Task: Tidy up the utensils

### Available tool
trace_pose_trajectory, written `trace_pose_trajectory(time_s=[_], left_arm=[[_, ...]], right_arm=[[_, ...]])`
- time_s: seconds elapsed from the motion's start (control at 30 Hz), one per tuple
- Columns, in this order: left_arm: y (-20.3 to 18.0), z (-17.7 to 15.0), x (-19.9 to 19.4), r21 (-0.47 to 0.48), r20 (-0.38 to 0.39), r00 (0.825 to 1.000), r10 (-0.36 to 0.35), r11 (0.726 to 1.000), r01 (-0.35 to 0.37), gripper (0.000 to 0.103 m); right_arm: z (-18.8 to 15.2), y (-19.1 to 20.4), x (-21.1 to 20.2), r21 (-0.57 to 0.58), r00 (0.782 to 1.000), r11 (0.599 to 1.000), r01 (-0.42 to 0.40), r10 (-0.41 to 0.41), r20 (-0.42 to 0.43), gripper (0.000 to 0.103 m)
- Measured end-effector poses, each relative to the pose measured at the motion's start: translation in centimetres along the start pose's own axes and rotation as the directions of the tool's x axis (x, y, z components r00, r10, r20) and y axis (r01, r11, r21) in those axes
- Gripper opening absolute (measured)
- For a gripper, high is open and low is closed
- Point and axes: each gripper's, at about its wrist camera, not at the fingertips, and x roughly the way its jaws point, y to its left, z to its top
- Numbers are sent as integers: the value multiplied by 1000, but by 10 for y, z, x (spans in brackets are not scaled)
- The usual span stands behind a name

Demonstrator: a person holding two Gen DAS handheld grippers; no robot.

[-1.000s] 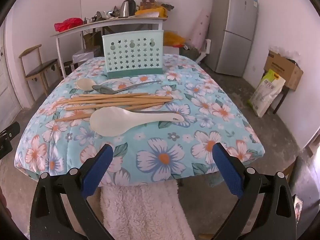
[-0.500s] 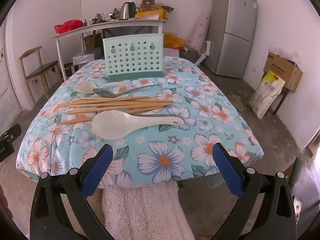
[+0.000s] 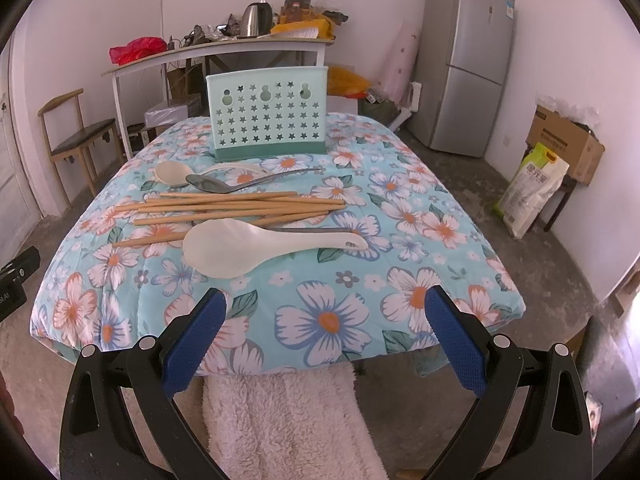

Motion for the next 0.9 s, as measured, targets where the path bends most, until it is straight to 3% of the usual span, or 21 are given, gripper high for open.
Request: trace_pose_trajectory(time_s=[0.9], left_arm=[[3,-1,0,-2,1,1000,-2,1000,2,97]], right_arm=[[2,0,-2,-9,1000,1000,11,-11,7,95]])
